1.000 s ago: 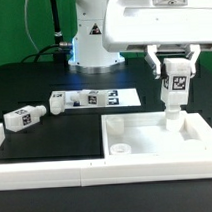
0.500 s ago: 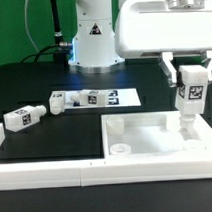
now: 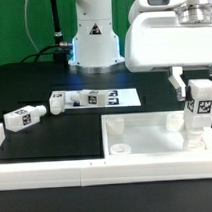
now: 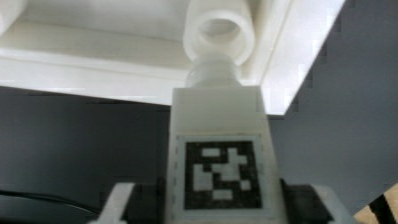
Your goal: Assemble one leg
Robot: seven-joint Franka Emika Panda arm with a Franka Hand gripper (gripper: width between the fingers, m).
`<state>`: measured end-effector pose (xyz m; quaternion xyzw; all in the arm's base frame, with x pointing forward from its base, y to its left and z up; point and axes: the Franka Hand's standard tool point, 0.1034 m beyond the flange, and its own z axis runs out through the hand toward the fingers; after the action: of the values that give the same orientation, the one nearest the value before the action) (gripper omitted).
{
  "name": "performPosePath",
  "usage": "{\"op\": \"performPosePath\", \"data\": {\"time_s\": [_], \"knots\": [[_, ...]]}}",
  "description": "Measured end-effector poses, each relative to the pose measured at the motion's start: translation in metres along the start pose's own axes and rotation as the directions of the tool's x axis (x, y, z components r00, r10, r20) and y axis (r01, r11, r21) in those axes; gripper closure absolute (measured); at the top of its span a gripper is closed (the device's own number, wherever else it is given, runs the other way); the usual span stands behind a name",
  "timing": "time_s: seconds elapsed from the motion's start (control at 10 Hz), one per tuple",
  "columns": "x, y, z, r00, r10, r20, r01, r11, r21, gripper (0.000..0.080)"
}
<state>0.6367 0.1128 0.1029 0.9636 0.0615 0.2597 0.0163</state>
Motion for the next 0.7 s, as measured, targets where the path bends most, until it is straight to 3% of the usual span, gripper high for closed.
{"op": "performPosePath", "data": {"time_s": [0.7], "knots": [[-0.018, -0.004, 0.016, 1.0, -0.013, 0.024, 0.013, 1.0, -0.002, 0.0514]]}}
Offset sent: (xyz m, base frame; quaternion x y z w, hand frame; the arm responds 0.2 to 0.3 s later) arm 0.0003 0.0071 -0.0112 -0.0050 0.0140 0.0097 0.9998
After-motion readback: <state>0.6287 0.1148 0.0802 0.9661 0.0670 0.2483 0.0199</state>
